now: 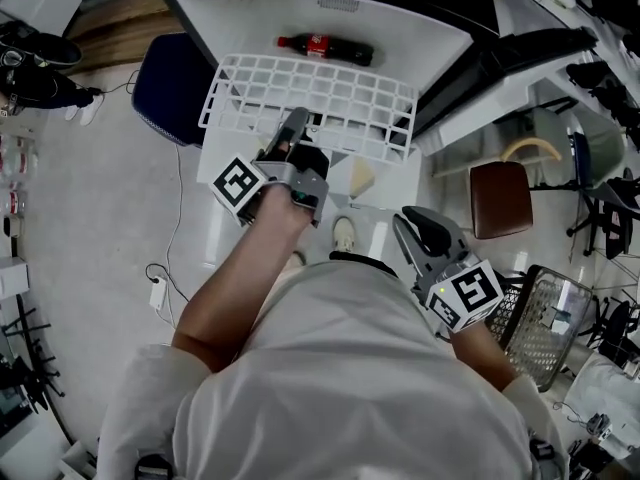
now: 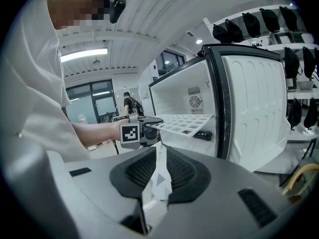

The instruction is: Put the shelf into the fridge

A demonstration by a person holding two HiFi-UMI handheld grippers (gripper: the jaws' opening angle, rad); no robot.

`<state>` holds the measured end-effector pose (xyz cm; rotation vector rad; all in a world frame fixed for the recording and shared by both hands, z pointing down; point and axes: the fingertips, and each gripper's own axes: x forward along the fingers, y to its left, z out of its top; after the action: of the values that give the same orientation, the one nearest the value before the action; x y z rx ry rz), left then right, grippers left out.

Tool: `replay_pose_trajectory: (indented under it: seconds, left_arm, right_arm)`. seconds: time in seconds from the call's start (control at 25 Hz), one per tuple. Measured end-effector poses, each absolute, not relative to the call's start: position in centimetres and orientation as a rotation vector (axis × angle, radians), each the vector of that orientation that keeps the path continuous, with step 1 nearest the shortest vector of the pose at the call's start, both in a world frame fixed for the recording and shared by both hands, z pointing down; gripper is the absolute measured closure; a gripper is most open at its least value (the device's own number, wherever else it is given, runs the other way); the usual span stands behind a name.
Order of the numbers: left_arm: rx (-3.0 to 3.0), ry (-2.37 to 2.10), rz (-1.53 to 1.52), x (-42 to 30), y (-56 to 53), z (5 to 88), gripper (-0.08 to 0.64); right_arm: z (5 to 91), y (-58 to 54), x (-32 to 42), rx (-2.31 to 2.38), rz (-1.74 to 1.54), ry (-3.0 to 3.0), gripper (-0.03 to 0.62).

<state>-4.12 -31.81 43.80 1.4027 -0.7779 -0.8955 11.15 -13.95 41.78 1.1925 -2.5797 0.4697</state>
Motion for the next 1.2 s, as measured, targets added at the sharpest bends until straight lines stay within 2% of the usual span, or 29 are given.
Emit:
replay_pose_trajectory:
  seconds: [1.2]
  left_arm:
    - [1.456, -0.844, -0.914, -3.4, -34.0, 44.0, 0.523]
  right_arm:
    - [41.9, -16.3, 12.4, 1.132, 0.49, -2.592, 0.518]
